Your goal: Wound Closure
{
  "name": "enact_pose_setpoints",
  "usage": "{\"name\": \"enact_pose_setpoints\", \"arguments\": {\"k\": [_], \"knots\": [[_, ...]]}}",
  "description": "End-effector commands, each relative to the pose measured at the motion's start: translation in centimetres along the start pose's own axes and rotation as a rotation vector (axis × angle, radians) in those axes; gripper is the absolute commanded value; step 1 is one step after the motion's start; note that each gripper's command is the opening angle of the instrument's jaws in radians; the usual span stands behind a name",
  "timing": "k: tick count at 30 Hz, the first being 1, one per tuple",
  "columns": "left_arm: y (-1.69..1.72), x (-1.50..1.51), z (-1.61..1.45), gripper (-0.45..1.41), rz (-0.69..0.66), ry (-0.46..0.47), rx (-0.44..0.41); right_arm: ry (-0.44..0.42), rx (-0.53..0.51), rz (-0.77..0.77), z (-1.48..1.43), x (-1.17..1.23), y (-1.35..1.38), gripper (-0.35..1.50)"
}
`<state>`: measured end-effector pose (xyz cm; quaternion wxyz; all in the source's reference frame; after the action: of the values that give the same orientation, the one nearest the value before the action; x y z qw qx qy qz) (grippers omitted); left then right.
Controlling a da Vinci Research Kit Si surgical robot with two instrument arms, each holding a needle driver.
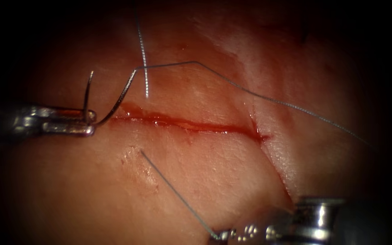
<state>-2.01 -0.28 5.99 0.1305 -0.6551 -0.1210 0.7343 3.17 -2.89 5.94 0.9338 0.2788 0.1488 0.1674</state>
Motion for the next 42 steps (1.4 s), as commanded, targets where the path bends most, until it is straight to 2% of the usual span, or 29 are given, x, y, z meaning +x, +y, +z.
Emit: {"name": "enact_pose_setpoints", "arguments": {"k": [1, 6, 7, 8, 9, 13, 14, 16, 17, 19, 20, 21, 22, 24, 26, 29, 30, 35, 36, 37, 38, 40, 41, 42], "knots": [[0.00, -0.06, 0.06, -0.45, 0.000, 0.001, -0.001, -0.010, 0.007, 0.003, 0.04, -0.06, -0.04, -0.35], [0.00, -0.07, 0.06, -0.45, 0.000, 0.002, -0.002, -0.050, 0.022, -0.005, -0.01, -0.24, -0.06, -0.35], [0.00, -0.07, 0.06, -0.45, 0.000, 0.002, -0.002, -0.050, 0.025, -0.012, -0.02, -0.26, -0.06, -0.16], [0.01, -0.07, 0.06, -0.45, 0.000, 0.002, -0.002, -0.036, 0.021, -0.078, -0.04, -0.27, -0.05, 0.84], [0.01, -0.07, 0.05, -0.45, 0.000, 0.002, -0.002, -0.019, 0.009, -0.102, -0.09, -0.28, -0.03, 1.09], [0.01, -0.07, 0.05, -0.45, 0.000, -0.001, -0.003, 0.074, 0.038, -0.085, -0.43, -0.20, 0.06, 1.18], [0.01, -0.07, 0.05, -0.45, 0.000, -0.001, -0.003, 0.138, 0.026, -0.062, -0.64, -0.07, 0.14, 1.20], [0.00, -0.07, 0.06, -0.45, 0.000, -0.001, -0.003, 0.192, 0.002, -0.039, -0.78, 0.08, 0.23, 1.20], [0.00, -0.07, 0.06, -0.45, 0.000, -0.001, -0.003, 0.257, -0.039, 0.001, -0.90, 0.30, 0.34, 1.20], [0.00, -0.07, 0.06, -0.45, 0.000, -0.001, -0.003, 0.305, -0.077, 0.036, -0.92, 0.50, 0.43, 1.21], [0.00, -0.07, 0.06, -0.45, 0.000, -0.001, -0.003, 0.305, -0.077, 0.036, -0.92, 0.50, 0.43, 1.21], [0.00, -0.07, 0.06, -0.45, 0.001, -0.001, -0.003, 0.312, -0.097, 0.063, -0.88, 0.72, 0.52, 1.23], [0.00, -0.07, 0.06, -0.45, 0.001, -0.001, -0.003, 0.312, -0.097, 0.063, -0.88, 0.72, 0.52, 1.23], [0.01, -0.10, 0.06, -0.45, 0.009, -0.007, -0.005, 0.313, -0.097, 0.088, -0.60, 1.09, 0.63, 1.23], [0.01, -0.10, 0.05, -0.45, 0.009, -0.009, -0.010, 0.304, -0.067, 0.084, -0.29, 1.28, 0.67, 1.21], [0.00, -0.10, 0.04, -0.45, 0.009, -0.009, -0.007, 0.271, -0.066, 0.075, 0.05, 1.34, 0.71, 1.21], [0.00, -0.10, 0.04, -0.45, 0.009, -0.009, -0.007, 0.255, -0.066, 0.065, 0.26, 1.31, 0.74, 1.20], [0.01, -0.10, 0.05, -0.45, 0.009, -0.010, -0.007, 0.222, -0.100, 0.056, 0.61, 1.22, 0.83, 1.06], [0.01, -0.10, 0.05, -0.45, 0.009, -0.010, -0.007, 0.213, -0.105, 0.055, 0.67, 1.21, 0.85, 0.96], [0.01, -0.10, 0.05, -0.45, 0.008, -0.009, -0.007, 0.213, -0.110, 0.054, 0.74, 1.21, 0.88, 0.69], [0.01, -0.09, 0.05, -0.45, 0.008, -0.009, -0.007, 0.186, -0.113, 0.053, 0.77, 1.19, 0.89, 0.09], [0.01, -0.08, 0.04, -0.45, 0.007, -0.009, -0.008, 0.163, -0.114, 0.054, 0.76, 1.18, 0.89, -0.25], [0.01, -0.08, 0.04, -0.45, 0.007, -0.009, -0.008, 0.163, -0.112, 0.054, 0.74, 1.17, 0.89, -0.35], [0.01, -0.08, 0.04, -0.45, 0.007, -0.009, -0.008, 0.163, -0.115, 0.054, 0.74, 1.16, 0.89, -0.35]]}}
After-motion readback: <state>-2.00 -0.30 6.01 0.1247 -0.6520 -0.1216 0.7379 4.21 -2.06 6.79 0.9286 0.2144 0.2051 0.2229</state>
